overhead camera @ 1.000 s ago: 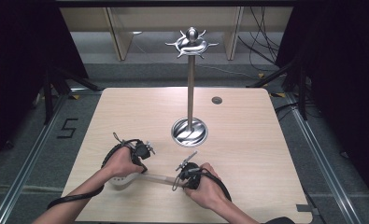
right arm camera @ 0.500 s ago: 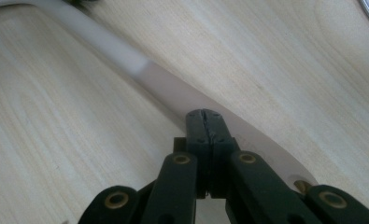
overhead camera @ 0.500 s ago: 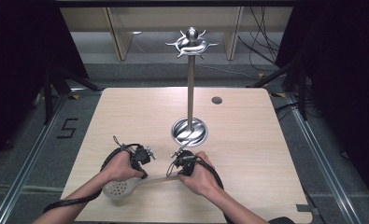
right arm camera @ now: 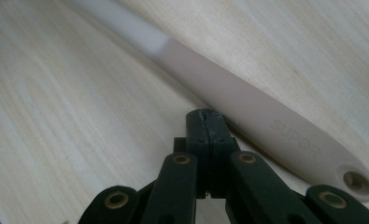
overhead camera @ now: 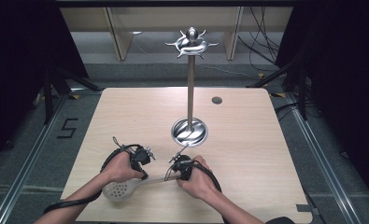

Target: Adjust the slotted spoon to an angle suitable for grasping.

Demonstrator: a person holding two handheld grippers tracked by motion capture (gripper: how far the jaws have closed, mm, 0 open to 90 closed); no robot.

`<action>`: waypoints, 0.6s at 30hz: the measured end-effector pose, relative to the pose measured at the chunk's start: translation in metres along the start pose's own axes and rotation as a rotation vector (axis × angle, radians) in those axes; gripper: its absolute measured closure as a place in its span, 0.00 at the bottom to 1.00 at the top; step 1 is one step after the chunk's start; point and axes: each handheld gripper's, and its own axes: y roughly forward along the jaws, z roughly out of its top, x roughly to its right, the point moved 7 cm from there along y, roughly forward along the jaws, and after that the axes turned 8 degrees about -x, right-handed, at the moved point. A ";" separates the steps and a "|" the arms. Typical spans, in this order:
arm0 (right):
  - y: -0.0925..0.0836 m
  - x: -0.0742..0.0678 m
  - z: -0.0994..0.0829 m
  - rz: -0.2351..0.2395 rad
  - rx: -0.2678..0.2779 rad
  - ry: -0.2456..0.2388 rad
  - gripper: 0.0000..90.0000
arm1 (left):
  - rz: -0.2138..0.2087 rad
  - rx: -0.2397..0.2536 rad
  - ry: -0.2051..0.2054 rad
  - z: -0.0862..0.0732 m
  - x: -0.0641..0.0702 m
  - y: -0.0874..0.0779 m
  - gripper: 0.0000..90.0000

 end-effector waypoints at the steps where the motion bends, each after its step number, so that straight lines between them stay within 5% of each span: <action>1: 0.000 0.000 0.000 0.003 -0.003 0.013 1.00 | -0.004 0.011 -0.002 0.001 0.002 0.001 0.99; 5: 0.001 0.006 0.005 -0.009 0.021 0.024 1.00 | -0.053 0.019 0.009 0.000 0.014 0.002 0.99; 11: 0.003 0.008 0.013 -0.012 0.033 0.038 1.00 | -0.027 0.014 0.030 0.002 0.018 0.002 0.99; 13: 0.003 0.009 0.016 -0.010 0.039 0.043 1.00 | -0.033 0.035 0.005 0.003 0.020 0.002 0.99; 16: 0.005 0.008 0.020 -0.006 0.047 0.062 1.00 | -0.037 0.011 0.040 0.002 0.021 0.001 0.99; 18: 0.005 0.010 0.022 -0.018 0.060 0.028 1.00 | -0.035 0.014 0.054 0.003 0.023 0.002 0.99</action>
